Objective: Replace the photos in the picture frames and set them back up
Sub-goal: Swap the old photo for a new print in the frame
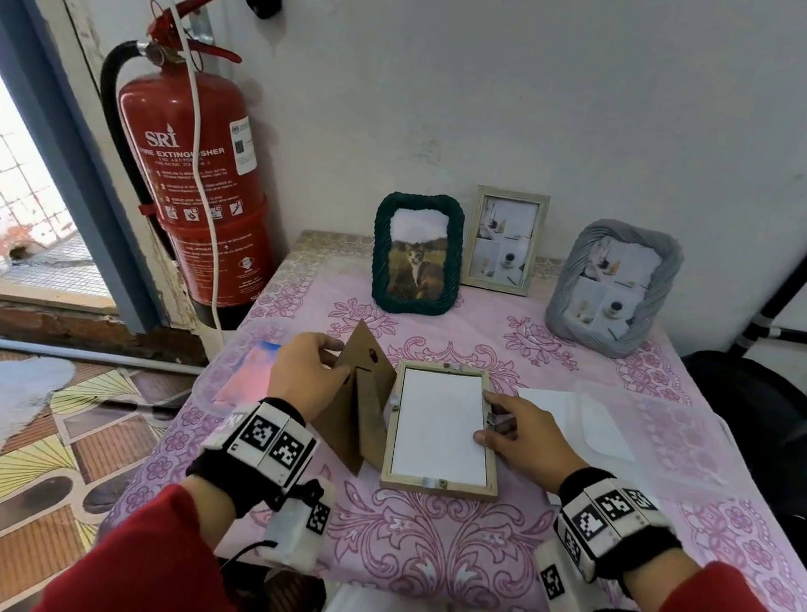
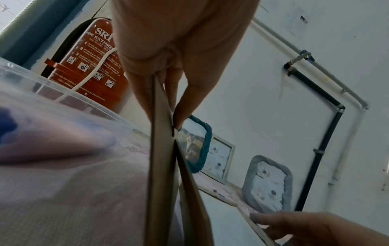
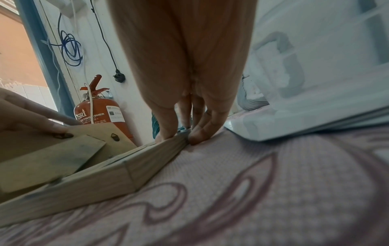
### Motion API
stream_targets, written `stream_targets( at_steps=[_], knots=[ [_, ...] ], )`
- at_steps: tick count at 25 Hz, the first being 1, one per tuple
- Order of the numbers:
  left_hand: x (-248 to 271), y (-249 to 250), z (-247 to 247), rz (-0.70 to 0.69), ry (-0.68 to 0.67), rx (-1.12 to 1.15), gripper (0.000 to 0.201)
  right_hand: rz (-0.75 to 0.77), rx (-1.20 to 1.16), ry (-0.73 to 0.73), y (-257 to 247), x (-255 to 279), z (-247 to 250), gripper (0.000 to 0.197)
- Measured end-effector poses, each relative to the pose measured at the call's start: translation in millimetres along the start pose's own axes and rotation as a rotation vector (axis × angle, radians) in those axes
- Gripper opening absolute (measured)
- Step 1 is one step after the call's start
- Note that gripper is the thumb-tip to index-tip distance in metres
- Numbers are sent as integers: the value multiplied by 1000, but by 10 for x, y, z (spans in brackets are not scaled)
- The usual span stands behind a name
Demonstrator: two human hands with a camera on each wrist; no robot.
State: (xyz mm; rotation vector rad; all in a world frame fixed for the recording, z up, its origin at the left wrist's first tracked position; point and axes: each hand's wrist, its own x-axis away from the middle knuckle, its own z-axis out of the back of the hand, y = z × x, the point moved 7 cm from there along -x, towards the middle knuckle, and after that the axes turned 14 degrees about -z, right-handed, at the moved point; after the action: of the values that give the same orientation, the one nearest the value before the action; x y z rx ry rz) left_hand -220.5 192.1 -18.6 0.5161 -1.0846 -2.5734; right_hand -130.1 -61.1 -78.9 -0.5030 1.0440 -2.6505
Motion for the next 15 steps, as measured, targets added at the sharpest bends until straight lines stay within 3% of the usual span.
stream_targets(
  at_steps=[8,12,15],
  knots=[
    [-60,203,209,-87,191,175,26,49,18,0,-34,-2,-16,47],
    [-48,213,-25,-21,109,421,32,52,12,14,-20,-13,-13,45],
    [10,143,-310,33,40,477,33,46,26,25,-13,-15,-21,43]
  ],
)
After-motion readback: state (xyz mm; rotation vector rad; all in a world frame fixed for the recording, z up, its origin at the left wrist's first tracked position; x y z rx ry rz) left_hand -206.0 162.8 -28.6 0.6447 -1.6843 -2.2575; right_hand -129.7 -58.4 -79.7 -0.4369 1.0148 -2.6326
